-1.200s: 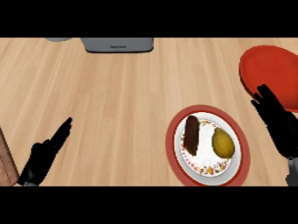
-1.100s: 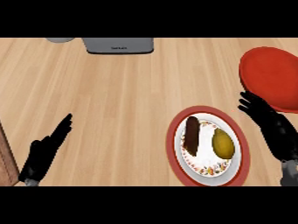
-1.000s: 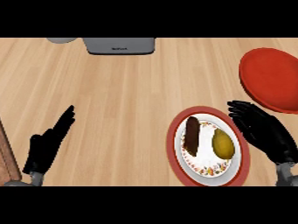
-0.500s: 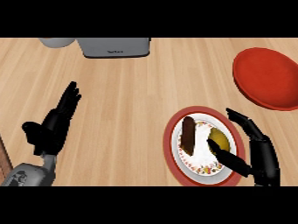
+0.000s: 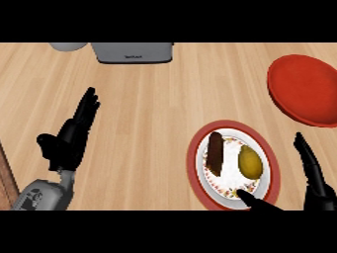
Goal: Pick the lemon from the plate and place it in the bowl
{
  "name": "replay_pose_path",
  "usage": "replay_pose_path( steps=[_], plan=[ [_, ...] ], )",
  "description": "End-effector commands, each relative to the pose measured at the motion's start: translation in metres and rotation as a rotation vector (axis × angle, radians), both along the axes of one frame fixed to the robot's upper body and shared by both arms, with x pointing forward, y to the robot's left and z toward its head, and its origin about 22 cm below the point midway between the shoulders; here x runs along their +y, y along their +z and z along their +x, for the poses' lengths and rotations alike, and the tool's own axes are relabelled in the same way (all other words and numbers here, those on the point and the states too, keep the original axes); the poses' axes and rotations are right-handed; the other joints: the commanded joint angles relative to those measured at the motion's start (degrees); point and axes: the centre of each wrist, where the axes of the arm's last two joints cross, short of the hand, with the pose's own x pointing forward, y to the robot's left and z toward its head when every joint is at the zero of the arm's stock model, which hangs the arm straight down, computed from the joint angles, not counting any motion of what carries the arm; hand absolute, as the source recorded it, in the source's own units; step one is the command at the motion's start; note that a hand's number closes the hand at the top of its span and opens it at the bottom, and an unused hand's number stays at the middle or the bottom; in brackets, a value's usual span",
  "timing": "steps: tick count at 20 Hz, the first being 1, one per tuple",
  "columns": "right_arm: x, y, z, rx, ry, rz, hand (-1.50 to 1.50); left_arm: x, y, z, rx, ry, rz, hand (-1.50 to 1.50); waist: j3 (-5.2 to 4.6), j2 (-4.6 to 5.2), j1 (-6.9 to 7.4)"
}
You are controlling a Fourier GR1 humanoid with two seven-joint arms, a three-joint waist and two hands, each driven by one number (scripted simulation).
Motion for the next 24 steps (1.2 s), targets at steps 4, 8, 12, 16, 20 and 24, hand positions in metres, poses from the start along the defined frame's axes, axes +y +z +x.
replay_pose_path(
  steps=[4,8,12,16,20,24],
  plan=[
    [-0.015,0.058,-0.010,0.186,-0.071,-0.079,-1.50,0.003,0.007,-0.009,-0.029,-0.005,0.010,0.00,-0.01,0.07,0.96],
    [-0.012,0.082,0.017,0.331,-0.063,-0.077,-1.50,-0.012,0.008,0.007,-0.022,-0.020,0.005,0.00,-0.02,0.34,1.11],
    [-0.006,0.049,0.029,0.514,-0.034,-0.099,-1.50,-0.003,0.003,0.006,-0.007,-0.016,0.003,0.00,0.06,0.38,1.19],
    [-0.007,0.049,0.029,0.609,-0.026,-0.110,-1.50,0.003,-0.006,-0.015,0.000,0.001,-0.009,0.00,0.08,0.18,1.03],
    [-0.014,0.039,0.028,0.640,0.008,-0.088,-1.50,-0.014,0.008,-0.002,-0.013,-0.004,-0.006,0.00,0.11,0.16,0.78],
    [-0.023,0.043,0.025,0.615,0.050,-0.083,-1.50,-0.014,0.015,0.021,0.003,-0.014,0.000,0.00,0.10,0.18,0.49]
  ],
)
